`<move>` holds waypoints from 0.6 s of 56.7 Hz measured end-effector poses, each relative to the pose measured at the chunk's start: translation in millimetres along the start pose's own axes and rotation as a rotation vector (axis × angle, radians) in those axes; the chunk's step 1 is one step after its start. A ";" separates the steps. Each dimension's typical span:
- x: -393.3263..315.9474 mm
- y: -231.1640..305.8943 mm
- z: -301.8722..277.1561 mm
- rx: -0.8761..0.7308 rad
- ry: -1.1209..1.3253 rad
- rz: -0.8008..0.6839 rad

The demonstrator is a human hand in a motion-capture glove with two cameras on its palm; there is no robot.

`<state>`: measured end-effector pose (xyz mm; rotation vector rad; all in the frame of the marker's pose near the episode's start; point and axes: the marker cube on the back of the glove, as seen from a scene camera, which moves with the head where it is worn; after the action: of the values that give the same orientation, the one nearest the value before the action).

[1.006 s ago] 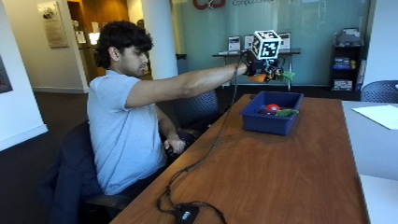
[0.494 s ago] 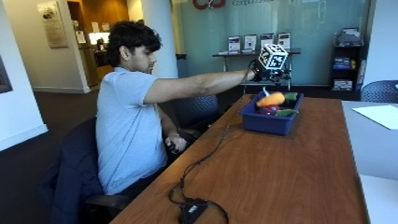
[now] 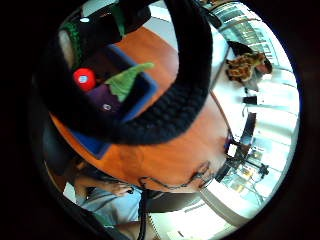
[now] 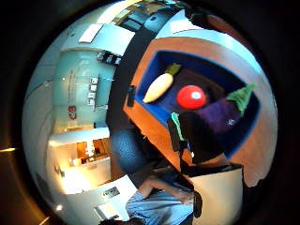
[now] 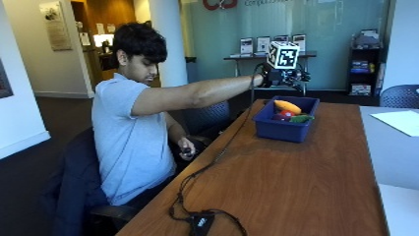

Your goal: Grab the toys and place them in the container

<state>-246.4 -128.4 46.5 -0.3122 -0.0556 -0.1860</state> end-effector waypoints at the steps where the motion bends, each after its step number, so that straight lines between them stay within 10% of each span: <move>1: 5.3 3.4 -1.7 0.002 0.004 0.006; 34: 147.3 92.6 11.4 0.005 0.015 0.160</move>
<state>-84.6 -63.8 41.8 -0.3090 -0.0157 -0.0295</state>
